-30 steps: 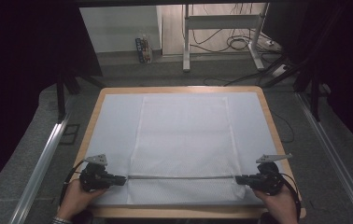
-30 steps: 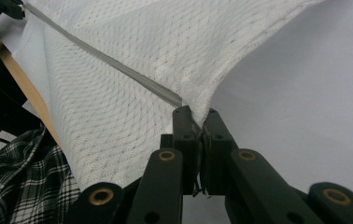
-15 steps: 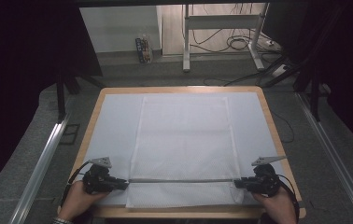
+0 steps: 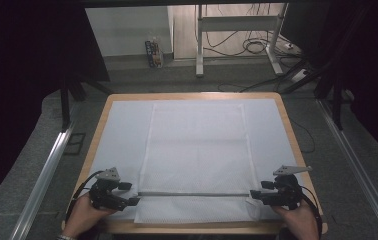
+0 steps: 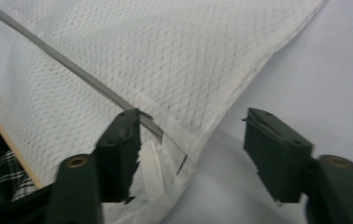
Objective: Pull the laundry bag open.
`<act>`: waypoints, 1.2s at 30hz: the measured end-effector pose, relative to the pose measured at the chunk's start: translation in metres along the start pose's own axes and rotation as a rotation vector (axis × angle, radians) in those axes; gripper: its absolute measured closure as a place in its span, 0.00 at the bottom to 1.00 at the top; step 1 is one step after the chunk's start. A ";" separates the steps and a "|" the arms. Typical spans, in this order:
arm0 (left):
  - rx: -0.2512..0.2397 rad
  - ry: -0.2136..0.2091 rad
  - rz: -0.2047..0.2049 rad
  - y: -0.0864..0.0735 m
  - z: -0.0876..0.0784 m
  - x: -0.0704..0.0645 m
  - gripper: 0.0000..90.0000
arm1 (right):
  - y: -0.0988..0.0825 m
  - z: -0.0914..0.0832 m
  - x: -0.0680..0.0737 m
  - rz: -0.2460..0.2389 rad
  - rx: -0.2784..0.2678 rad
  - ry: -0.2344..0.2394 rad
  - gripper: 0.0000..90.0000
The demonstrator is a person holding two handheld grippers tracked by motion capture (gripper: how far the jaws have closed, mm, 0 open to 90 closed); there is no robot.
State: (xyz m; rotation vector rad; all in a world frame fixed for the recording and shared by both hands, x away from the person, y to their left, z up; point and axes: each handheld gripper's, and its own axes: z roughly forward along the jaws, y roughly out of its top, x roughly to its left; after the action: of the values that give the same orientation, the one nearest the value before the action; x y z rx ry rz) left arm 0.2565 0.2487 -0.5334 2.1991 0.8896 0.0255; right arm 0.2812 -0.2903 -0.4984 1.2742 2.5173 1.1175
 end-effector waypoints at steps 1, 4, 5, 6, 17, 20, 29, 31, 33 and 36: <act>-0.003 0.008 0.007 0.000 0.000 0.000 0.27 | 0.001 0.000 0.001 -0.009 -0.009 -0.005 0.32; -0.024 0.030 0.009 0.003 -0.001 -0.003 0.21 | 0.003 -0.001 0.002 -0.032 -0.034 -0.017 0.26; -0.034 0.047 0.013 0.004 -0.001 -0.004 0.17 | 0.004 -0.002 0.003 -0.038 -0.039 -0.018 0.24; -0.039 0.059 0.018 0.005 -0.002 -0.005 0.15 | 0.005 -0.002 0.003 -0.044 -0.053 -0.019 0.22; -0.089 0.215 0.046 0.014 -0.009 -0.016 0.03 | 0.015 -0.007 0.006 -0.112 -0.128 -0.038 0.10; -0.093 0.255 0.051 0.016 -0.007 -0.016 0.01 | 0.019 -0.004 0.006 -0.115 -0.129 -0.018 0.08; -0.132 0.325 0.007 0.019 -0.004 -0.014 0.00 | 0.047 0.015 0.009 -0.135 -0.113 -0.044 0.00; -0.137 0.333 0.014 0.018 -0.002 -0.014 0.00 | 0.049 0.017 0.010 -0.137 -0.139 -0.045 0.00; -0.141 0.337 0.020 0.016 0.001 -0.013 0.00 | 0.047 0.018 0.012 -0.143 -0.136 -0.047 0.00; -0.156 0.350 0.028 0.015 0.004 -0.013 0.00 | 0.041 0.017 0.011 -0.163 -0.135 -0.064 0.00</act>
State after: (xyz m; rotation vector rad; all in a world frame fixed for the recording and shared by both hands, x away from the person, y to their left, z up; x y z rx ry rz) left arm 0.2566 0.2316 -0.5237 2.0933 1.0078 0.4896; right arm 0.3075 -0.2568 -0.4817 1.0337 2.4037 1.1680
